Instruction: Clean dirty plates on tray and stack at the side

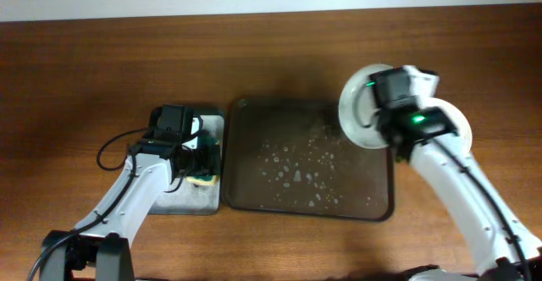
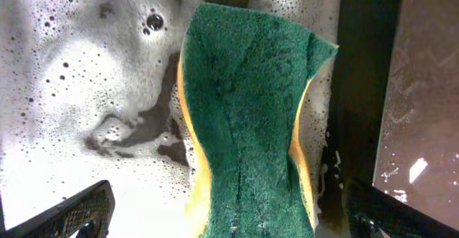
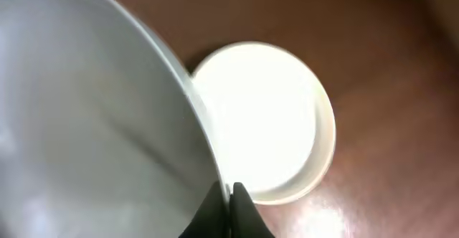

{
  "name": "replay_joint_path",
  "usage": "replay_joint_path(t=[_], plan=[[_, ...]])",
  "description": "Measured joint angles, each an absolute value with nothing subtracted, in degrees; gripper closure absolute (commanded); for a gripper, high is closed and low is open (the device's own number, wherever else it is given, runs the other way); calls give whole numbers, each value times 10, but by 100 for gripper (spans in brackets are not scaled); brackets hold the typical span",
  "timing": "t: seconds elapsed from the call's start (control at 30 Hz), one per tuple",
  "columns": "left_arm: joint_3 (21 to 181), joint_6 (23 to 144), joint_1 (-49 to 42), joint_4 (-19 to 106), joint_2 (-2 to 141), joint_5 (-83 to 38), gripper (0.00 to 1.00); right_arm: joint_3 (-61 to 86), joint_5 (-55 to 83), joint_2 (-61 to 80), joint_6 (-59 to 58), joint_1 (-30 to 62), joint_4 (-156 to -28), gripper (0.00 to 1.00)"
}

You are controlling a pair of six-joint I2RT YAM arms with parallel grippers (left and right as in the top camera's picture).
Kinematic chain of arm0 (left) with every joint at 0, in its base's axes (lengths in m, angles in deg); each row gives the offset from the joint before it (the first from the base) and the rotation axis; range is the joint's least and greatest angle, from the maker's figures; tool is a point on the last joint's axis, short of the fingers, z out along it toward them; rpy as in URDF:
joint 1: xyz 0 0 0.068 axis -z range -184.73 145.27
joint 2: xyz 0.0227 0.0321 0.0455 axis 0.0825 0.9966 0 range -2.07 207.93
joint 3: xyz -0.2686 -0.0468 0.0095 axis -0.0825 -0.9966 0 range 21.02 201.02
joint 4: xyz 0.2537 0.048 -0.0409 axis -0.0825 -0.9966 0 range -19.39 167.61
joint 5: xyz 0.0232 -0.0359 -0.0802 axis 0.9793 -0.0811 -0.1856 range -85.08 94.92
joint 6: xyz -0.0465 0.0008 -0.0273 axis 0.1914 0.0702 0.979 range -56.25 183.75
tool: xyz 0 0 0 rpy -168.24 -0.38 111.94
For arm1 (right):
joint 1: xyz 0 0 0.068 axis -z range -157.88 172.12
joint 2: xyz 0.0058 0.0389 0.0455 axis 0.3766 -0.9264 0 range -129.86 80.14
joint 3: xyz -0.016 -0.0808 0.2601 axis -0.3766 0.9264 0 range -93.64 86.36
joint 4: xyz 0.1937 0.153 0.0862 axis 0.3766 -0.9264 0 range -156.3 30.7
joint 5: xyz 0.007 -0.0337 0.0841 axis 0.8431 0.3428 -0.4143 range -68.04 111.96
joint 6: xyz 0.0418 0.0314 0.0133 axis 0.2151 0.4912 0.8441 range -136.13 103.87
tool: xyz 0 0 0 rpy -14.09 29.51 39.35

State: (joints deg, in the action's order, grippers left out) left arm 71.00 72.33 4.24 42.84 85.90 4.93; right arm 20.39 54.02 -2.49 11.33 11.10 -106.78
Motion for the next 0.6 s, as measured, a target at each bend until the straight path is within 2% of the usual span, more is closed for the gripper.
replay_joint_path(t=[0.07,0.1,0.23,0.27,0.37,0.4,0.43,0.47,0.53,0.6], plan=[[710,723,42,428,859,49,1,203,447,-25,120,227,-1086,96],[710,723,42,428,859,49,1,203,409,-25,123,314,-1093,96],[710,723,42,428,859,49,1,202,330,-42,123,481,-1101,96],[710,723,42,428,859,50,1,202,319,-52,124,488,-1101,90],[710,723,42,426,859,49,1,202,303,-76,125,496,-1090,46],[710,723,42,426,859,49,1,202,298,-82,123,496,-1089,39],[710,723,42,426,859,50,0,203,243,-87,99,496,-1075,27],[710,723,42,427,859,50,1,202,182,-87,59,498,-1063,23],[711,732,42,429,859,52,1,202,5,-87,-33,494,-1048,4],[728,748,42,413,859,54,1,202,-81,-88,-90,446,-1061,1]])
